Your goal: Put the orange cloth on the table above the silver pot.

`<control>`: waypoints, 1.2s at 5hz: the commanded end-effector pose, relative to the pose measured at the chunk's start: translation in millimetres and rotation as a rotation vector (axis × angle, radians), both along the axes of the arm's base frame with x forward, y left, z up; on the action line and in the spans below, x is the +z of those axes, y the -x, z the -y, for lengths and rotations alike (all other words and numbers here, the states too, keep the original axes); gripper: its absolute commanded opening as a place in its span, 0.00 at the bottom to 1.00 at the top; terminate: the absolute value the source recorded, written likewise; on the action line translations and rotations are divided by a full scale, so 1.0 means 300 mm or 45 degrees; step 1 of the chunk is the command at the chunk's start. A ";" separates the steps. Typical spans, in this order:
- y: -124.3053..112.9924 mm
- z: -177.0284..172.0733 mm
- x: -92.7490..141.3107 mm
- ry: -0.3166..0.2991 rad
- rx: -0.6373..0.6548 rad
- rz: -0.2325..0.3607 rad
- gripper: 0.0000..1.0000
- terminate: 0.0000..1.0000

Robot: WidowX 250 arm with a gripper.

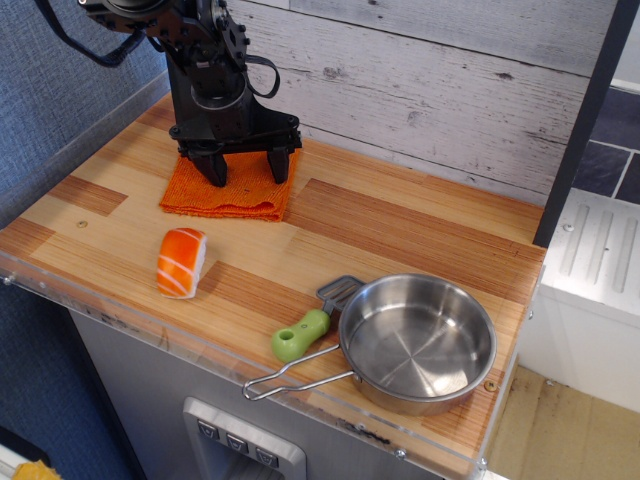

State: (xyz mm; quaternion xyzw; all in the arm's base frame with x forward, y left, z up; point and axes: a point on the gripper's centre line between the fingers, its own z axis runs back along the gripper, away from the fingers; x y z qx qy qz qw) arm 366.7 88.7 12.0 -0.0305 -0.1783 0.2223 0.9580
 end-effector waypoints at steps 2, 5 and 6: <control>-0.075 0.246 -0.016 0.040 -0.163 -0.015 1.00 0.00; -0.101 0.549 -0.053 0.042 -0.409 -0.040 1.00 0.00; -0.093 0.648 -0.060 0.039 -0.474 -0.048 1.00 0.00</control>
